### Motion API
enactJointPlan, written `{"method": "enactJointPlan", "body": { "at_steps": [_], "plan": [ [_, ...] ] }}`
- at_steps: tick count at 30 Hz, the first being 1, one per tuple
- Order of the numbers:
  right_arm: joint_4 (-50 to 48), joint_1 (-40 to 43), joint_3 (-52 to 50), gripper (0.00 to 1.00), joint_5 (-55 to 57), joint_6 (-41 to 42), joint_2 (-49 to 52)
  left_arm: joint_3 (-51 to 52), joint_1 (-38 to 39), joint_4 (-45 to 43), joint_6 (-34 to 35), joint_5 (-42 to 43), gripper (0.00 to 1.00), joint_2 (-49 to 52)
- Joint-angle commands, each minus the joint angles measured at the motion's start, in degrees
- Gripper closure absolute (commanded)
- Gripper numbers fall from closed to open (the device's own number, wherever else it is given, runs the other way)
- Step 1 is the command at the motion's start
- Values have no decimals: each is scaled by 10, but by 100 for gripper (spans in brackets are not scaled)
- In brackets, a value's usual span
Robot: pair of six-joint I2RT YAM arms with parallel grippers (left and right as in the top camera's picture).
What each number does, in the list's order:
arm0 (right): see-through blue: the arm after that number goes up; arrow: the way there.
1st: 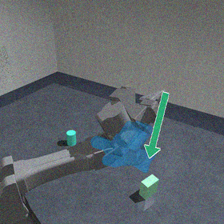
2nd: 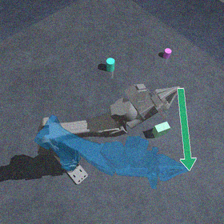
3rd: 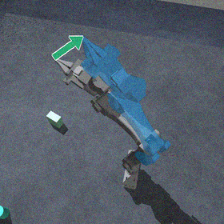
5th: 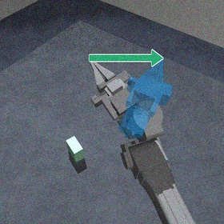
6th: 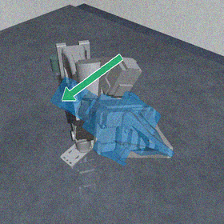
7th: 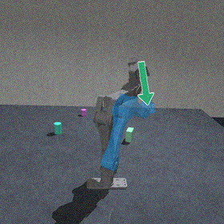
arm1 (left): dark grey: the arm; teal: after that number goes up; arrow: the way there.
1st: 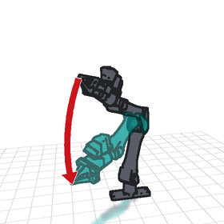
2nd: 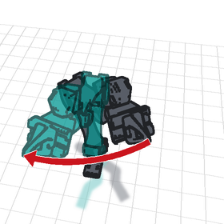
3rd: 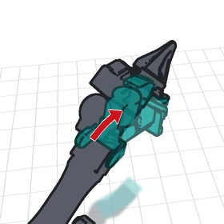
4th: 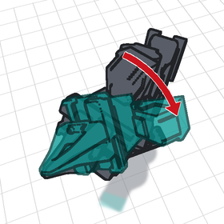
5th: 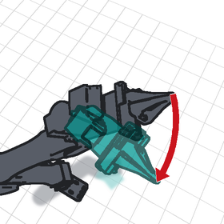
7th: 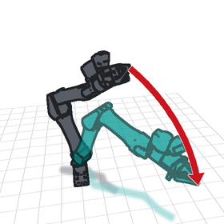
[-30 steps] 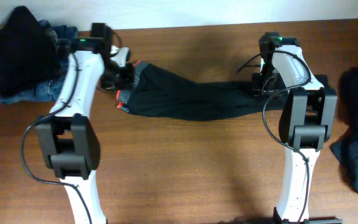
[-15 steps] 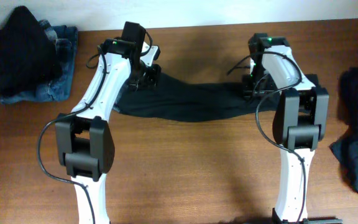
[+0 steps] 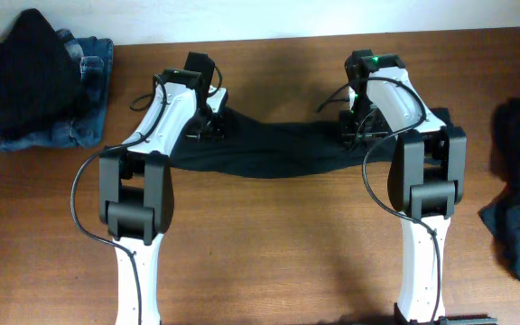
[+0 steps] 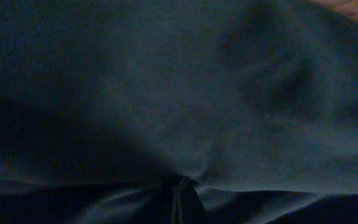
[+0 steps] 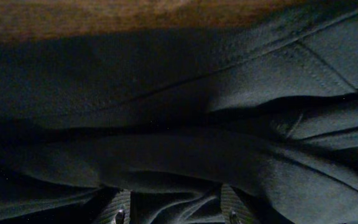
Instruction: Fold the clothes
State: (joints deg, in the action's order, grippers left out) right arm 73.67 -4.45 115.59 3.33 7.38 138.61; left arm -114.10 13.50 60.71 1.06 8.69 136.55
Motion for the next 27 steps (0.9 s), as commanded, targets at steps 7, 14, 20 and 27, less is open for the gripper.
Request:
{"method": "enactJointPlan", "body": {
  "at_steps": [7,14,20,27],
  "plan": [
    [24,-4,-7,44,-15,2,6,-3,-33,-2,-9,-26,100,42],
    [29,-3,-6,39,40,0,6,-3,-57,14,-7,-54,99,58],
    [32,-3,-5,19,118,0,6,-3,-82,36,-3,-100,100,60],
    [16,13,-5,12,145,0,6,-3,-113,49,24,-130,100,60]
  ]
}}
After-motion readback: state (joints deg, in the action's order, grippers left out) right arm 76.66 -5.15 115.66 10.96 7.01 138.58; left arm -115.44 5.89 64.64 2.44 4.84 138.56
